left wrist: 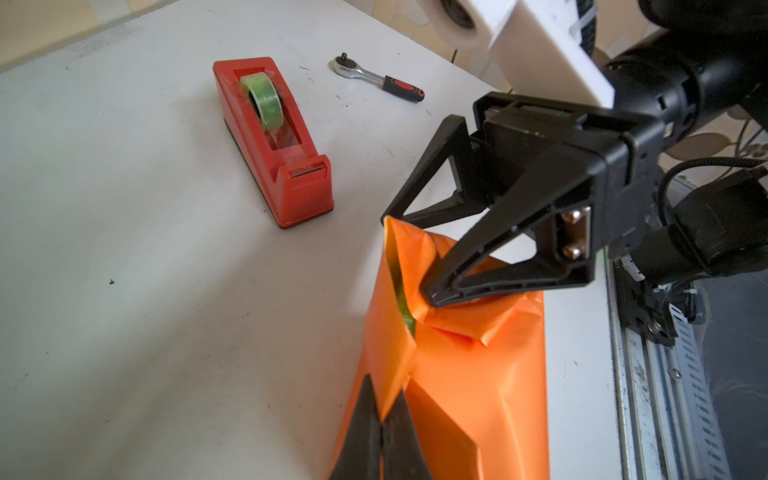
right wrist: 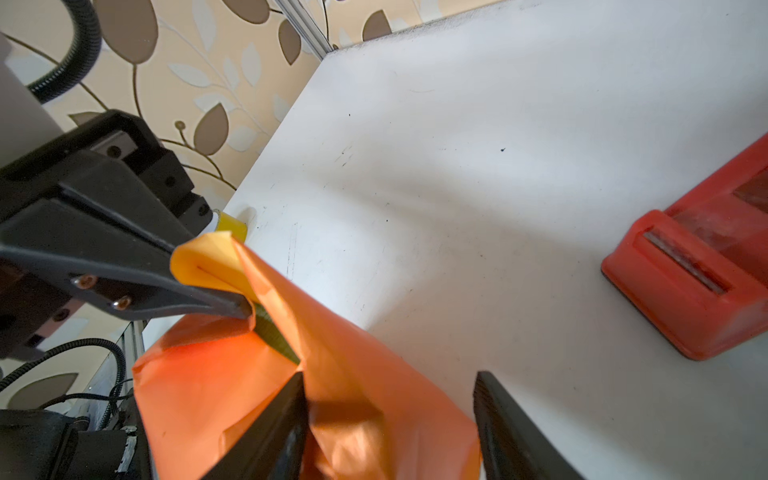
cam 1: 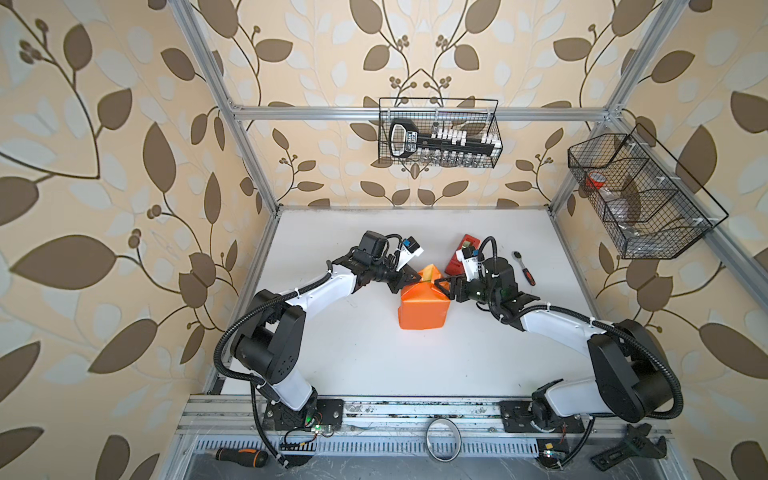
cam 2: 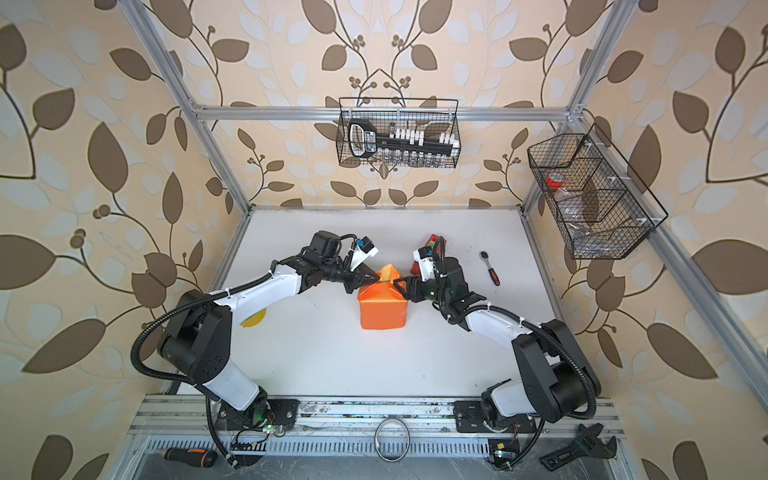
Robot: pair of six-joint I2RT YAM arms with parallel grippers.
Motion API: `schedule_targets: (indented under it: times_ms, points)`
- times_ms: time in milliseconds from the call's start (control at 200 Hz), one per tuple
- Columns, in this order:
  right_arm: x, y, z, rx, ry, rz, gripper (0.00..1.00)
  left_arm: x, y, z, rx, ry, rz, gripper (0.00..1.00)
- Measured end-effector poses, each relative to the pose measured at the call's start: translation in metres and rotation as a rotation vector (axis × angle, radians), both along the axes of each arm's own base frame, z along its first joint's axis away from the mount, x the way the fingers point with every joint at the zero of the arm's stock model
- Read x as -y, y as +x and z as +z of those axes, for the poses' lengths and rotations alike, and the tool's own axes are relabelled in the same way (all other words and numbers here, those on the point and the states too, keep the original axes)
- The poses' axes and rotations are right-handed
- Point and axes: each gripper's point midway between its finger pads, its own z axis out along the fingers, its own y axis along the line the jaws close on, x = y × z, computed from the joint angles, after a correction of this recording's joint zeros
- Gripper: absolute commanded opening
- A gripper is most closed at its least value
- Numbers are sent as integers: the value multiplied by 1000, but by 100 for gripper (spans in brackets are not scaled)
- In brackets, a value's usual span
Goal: Wrap the gift box in paper
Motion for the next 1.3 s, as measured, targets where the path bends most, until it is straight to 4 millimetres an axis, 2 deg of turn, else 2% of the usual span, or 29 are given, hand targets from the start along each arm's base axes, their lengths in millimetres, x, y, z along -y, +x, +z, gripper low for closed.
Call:
schedule_targets:
  times_ms: [295, 515, 790, 985, 1299]
  points:
    - [1, -10, 1, -38, -2, 0, 73, -6, -5, 2, 52, 3, 48, 0]
    - [1, -16, 6, -55, 16, -3, 74, -6, -1, 4, 69, 4, 61, 0]
    - [3, -26, -5, -80, 40, -12, 74, -6, -2, 1, 68, 2, 59, 0]
    - [2, -27, -6, -69, 59, -15, 73, -6, -12, 2, 70, -14, 36, 0]
    - [-2, -26, -6, -63, 74, -13, 72, -3, -21, 4, 56, -37, -4, 11]
